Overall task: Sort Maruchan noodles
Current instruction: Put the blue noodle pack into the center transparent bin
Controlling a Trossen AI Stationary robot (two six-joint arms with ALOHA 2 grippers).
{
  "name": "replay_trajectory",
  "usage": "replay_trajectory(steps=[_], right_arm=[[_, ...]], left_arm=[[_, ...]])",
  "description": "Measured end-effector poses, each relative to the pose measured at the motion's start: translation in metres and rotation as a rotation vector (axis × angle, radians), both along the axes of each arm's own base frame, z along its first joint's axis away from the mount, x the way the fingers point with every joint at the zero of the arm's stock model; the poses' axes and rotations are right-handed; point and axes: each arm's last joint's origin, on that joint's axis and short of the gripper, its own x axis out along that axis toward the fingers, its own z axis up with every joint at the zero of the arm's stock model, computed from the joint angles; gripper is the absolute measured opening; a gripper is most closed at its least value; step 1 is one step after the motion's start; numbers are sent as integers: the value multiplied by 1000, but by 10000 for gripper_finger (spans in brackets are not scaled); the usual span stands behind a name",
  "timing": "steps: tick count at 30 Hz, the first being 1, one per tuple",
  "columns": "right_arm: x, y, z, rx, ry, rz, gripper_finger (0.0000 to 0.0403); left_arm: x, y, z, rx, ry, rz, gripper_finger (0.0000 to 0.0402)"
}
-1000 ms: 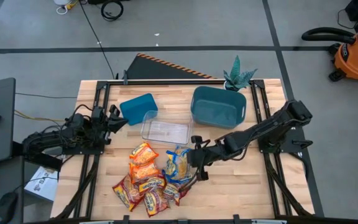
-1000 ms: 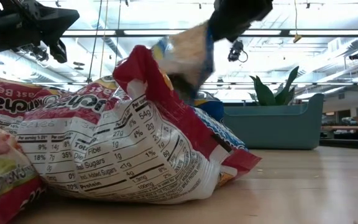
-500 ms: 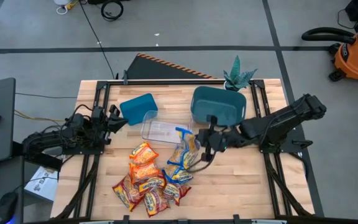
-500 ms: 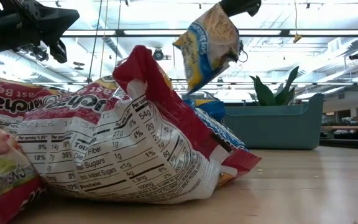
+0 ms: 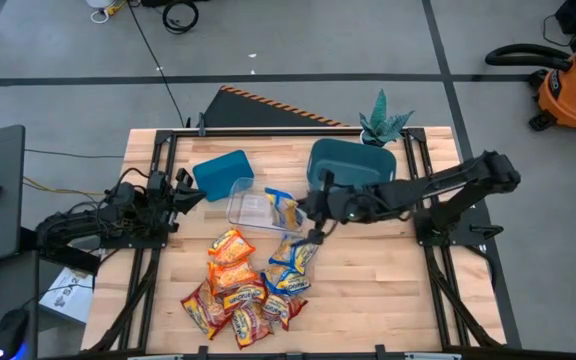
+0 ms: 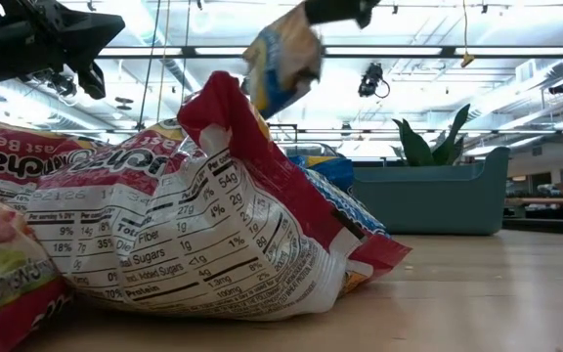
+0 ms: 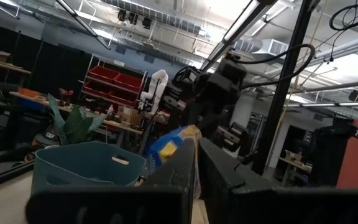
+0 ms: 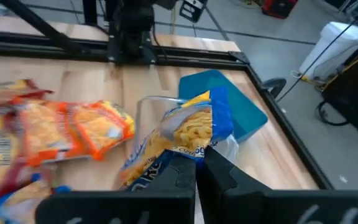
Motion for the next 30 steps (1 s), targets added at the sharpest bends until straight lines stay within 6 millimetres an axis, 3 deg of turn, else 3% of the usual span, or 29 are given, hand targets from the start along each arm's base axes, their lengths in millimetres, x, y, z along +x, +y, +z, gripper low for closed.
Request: replay_trajectory(steps=[8, 14, 20, 30], right_arm=[[34, -33, -25, -15, -18, 4, 7], [53, -53, -60, 71, 57, 13, 7], [49, -58, -84, 131, 229, -15, 19], [33, -62, -84, 174, 357, -31, 77]], left_arm=[[0, 0, 0, 0, 0, 0, 25], [0, 0, 0, 0, 0, 0, 25], [0, 0, 0, 0, 0, 0, 25], [0, 0, 0, 0, 0, 0, 25]])
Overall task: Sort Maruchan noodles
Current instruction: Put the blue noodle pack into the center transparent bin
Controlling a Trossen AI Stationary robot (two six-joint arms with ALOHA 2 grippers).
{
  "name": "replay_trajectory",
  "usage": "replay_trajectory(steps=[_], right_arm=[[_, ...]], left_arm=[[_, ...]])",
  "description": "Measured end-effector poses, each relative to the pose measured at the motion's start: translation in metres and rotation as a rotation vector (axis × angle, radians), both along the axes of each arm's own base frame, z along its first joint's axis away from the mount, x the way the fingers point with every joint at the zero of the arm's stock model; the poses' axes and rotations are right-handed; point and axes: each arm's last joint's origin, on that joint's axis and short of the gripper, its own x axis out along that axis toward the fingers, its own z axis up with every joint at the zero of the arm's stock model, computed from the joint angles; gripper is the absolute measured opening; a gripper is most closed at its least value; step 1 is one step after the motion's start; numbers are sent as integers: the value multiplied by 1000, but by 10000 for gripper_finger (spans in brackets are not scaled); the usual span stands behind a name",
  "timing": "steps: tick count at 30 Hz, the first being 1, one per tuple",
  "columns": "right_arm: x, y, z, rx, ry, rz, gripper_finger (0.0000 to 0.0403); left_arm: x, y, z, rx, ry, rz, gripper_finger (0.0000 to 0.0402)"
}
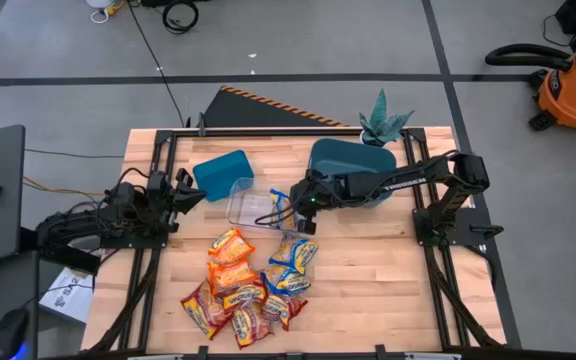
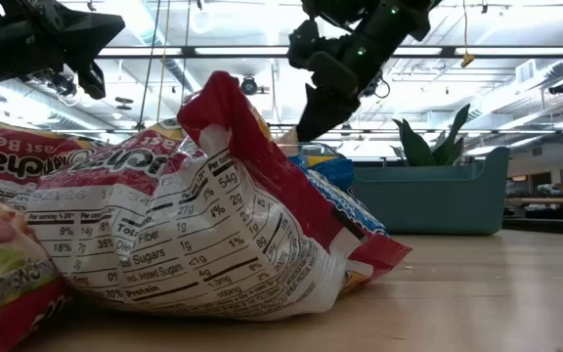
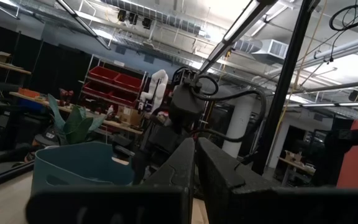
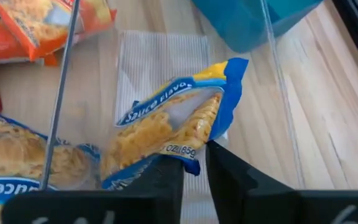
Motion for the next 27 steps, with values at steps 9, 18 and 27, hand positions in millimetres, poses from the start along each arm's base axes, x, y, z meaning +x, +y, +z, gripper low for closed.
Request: replay_trajectory(steps=[9, 18, 27], right_arm=[[-20, 2, 27, 28, -16, -15, 106], [-30, 14, 34, 70, 8, 22, 107], [-28, 28, 38, 19, -30, 79, 107]], left_arm=[[0, 0, 0, 0, 1, 0, 25], [0, 0, 0, 0, 1, 0, 25], [0, 0, 0, 0, 1, 0, 25]])
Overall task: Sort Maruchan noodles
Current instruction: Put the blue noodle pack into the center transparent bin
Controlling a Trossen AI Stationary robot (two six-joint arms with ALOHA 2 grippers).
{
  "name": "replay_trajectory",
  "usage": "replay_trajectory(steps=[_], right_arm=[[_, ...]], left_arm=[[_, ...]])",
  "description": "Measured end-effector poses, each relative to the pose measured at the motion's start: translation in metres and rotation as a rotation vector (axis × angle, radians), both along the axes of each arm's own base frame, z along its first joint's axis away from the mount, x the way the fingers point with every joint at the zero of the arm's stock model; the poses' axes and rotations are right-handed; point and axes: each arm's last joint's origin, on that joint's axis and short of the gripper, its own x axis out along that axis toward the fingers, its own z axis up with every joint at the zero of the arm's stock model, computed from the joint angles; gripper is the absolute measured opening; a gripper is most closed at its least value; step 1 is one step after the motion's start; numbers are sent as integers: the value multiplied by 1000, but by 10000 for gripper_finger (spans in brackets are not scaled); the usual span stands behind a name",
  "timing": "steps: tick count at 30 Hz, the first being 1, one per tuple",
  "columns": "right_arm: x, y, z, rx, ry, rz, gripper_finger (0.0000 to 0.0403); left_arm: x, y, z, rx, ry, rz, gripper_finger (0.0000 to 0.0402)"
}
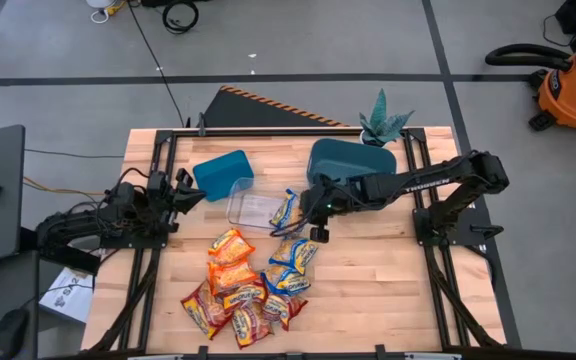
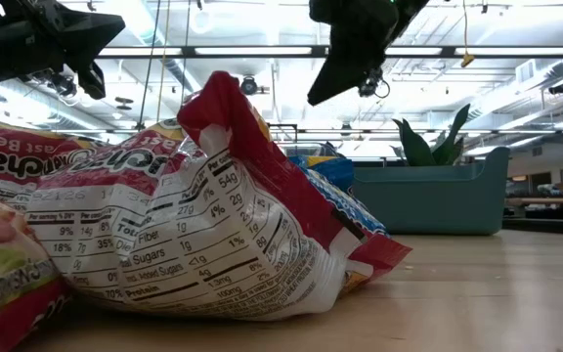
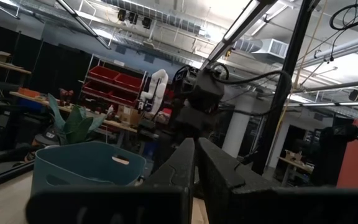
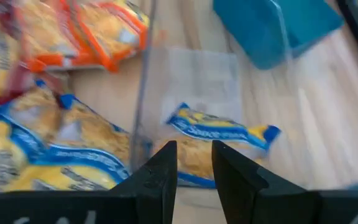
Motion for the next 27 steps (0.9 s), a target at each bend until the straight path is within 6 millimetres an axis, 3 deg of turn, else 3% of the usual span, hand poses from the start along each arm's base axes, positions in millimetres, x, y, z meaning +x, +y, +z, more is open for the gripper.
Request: replay_trajectory(steps=[6, 19, 23, 27], right_arm=[[0, -26, -10, -25, 77, -76, 107], [29, -49, -58, 51, 135, -3, 107], [33, -54, -54, 107, 134, 7, 107], [37, -51, -28, 118, 54, 36, 107]], left_arm=[[0, 0, 0, 0, 0, 0, 25], [1, 0, -1, -3, 14, 0, 25], [2, 0, -1, -3, 16, 0, 25], [3, 0, -2, -6, 27, 0, 25]])
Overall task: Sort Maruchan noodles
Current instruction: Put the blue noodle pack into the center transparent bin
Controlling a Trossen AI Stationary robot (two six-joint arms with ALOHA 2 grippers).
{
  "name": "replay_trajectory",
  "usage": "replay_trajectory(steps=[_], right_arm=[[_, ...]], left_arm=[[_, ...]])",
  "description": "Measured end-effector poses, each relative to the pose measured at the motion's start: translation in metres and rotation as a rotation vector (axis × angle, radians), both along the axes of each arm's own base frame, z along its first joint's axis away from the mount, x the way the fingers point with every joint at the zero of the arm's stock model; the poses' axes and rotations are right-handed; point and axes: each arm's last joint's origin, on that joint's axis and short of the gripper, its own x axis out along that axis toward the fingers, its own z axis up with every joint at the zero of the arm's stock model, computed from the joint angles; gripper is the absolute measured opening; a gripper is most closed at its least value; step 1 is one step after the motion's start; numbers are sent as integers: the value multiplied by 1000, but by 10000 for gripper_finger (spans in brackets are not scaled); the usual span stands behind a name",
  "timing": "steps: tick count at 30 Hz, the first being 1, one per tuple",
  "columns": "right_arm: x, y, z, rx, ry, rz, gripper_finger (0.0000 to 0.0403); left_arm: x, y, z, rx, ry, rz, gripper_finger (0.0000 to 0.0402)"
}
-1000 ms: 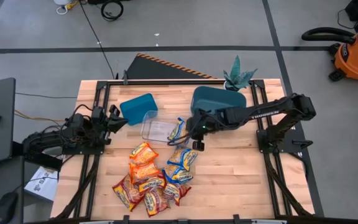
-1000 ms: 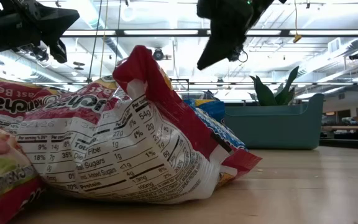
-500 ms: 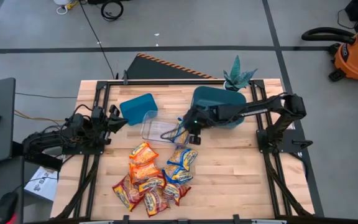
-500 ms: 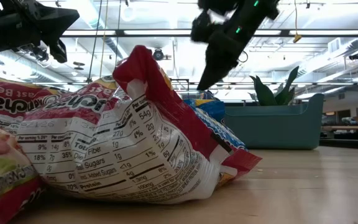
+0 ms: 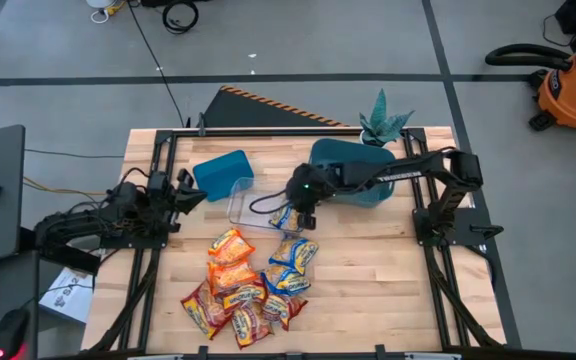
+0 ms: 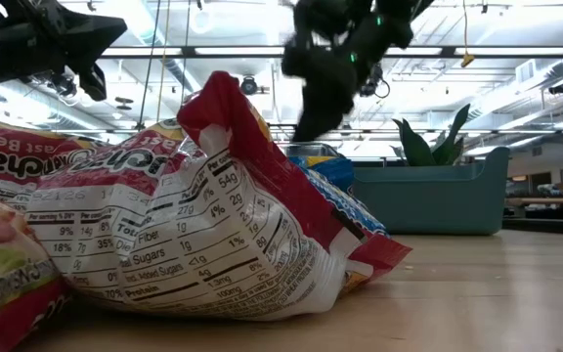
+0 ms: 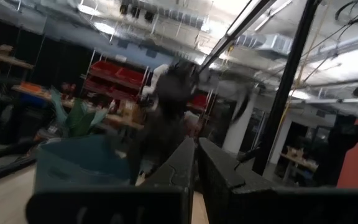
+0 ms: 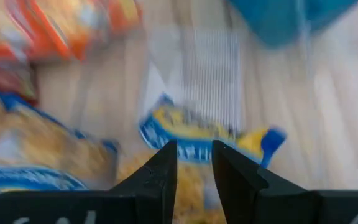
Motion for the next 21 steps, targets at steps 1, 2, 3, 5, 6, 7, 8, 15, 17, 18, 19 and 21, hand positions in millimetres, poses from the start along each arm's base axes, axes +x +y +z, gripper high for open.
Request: replay_trajectory(steps=[1, 2, 3, 5, 6, 7, 8, 15, 17, 18, 19, 21], right_arm=[[1, 2, 9, -3, -32, 5, 107], [2, 4, 17, -6, -62, 10, 107], [3, 6, 23, -9, -82, 15, 107], [4, 14, 32, -3, -107, 28, 107], [6, 20, 36, 7, -118, 41, 107], [6, 26, 38, 21, -127, 64, 107], [7, 34, 40, 32, -130, 90, 107], [3, 96, 42, 19, -148, 258, 107], [0, 110, 38, -1, -154, 296, 107], [-2, 117, 35, -8, -152, 320, 108], [-4, 122, 31, -11, -147, 340, 110], [-7, 131, 26, -9, -154, 365, 116]], left_arm=[[0, 0, 0, 0, 5, -1, 25], [0, 0, 0, 0, 2, -1, 25], [0, 0, 0, -1, 4, -1, 25], [1, 0, -1, -1, 9, 0, 25], [1, 0, -1, -1, 8, -1, 25], [1, 0, 0, -1, 6, -1, 25], [1, 0, -1, -1, 8, 0, 25], [1, 0, 0, -1, 4, 0, 25], [1, 0, 0, -1, 5, 0, 25], [1, 0, 0, 0, 5, 0, 25], [1, 0, 0, -1, 5, -1, 25], [1, 0, 0, -1, 5, -1, 25]])
